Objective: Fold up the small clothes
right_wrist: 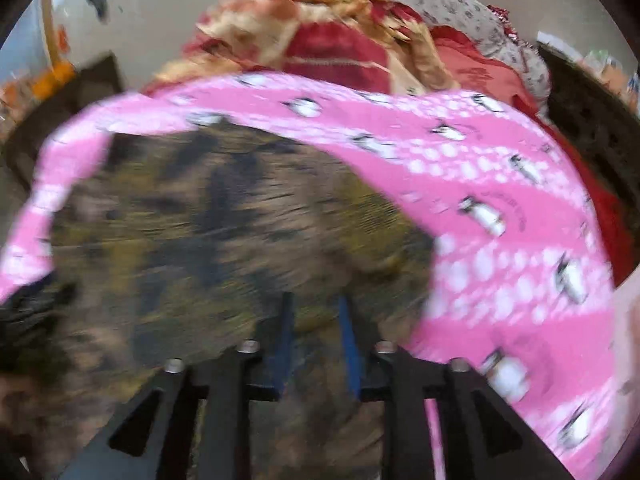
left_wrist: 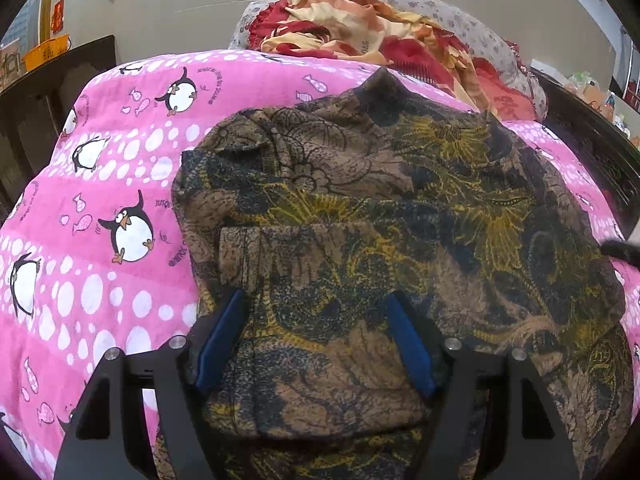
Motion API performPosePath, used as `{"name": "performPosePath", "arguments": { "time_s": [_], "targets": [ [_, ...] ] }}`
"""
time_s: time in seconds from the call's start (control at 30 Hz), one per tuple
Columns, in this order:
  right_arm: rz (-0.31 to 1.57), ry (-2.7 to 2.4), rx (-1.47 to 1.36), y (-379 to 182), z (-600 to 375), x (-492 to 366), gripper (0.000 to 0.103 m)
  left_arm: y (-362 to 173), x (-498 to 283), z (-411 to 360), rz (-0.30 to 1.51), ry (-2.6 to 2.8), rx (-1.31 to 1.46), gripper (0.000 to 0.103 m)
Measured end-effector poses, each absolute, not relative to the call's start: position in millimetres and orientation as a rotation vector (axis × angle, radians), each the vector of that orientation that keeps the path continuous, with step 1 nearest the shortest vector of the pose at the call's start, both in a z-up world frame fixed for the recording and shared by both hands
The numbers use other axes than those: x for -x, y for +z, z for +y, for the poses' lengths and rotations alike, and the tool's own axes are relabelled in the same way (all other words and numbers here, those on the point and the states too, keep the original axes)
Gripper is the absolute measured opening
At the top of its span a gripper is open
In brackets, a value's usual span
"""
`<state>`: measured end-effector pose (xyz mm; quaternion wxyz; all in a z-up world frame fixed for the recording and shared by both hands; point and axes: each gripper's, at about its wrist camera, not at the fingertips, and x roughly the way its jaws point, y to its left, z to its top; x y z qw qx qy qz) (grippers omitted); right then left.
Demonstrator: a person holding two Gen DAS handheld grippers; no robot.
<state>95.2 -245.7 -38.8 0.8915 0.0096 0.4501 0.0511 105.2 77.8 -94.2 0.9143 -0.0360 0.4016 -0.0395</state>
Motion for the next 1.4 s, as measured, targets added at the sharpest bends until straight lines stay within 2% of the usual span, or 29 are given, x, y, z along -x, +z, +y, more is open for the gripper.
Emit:
{"name": "performPosePath", "arguments": {
  "time_s": [0.07, 0.1, 0.13, 0.23, 0.37, 0.47, 0.77, 0.9, 0.97, 1.13, 1.23, 1.3, 1.4],
  "targets": [
    [0.982, 0.085, -0.036, -61, -241, -78, 0.048, -94, -106, 77, 0.827, -0.08, 0.073, 0.073],
    [1.04, 0.059, -0.03, -81, -240, -75, 0.048, -94, -106, 77, 0.827, -0.081, 0.073, 0.073],
    [0.982, 0.063, -0.047, -89, -242, -67, 0.049, -95, -106, 77, 0.827, -0.08, 0.07, 0.073],
    [0.948, 0.065, -0.027, -89, -237, -64, 0.052, -95, -107, 75, 0.828, -0.078, 0.067, 0.073],
    [0.946, 0.108, 0.005, -91, -227, -70, 0.068, -96, -108, 76, 0.828, -0.077, 0.066, 0.073],
    [0.943, 0.134, -0.001, -91, -224, -70, 0.075, -96, -108, 75, 0.828, -0.077, 0.064, 0.073],
    [0.929, 0.143, -0.016, -91, -231, -63, 0.076, -97, -108, 73, 0.83, -0.069, 0.048, 0.073],
    [0.982, 0.135, -0.007, -84, -234, -63, 0.076, -95, -111, 70, 0.852, -0.084, 0.017, 0.077],
    [1.007, 0.07, 0.016, -67, -231, -61, 0.074, -84, -109, 68, 0.876, -0.064, -0.042, 0.077],
    [0.897, 0.083, -0.054, -30, -208, -56, 0.074, -57, -91, 61, 0.838, -0.112, 0.094, 0.077],
    [0.933, 0.052, -0.015, -47, -184, -64, 0.074, -64, -91, 41, 0.845, -0.148, 0.083, 0.078],
    [0.997, 0.045, 0.031, -77, -176, -69, 0.076, -89, -95, 36, 0.91, -0.101, 0.051, 0.082],
    [0.905, 0.095, -0.025, -90, -188, -57, 0.079, -97, -90, 36, 0.868, -0.133, 0.044, 0.09]
  ]
}}
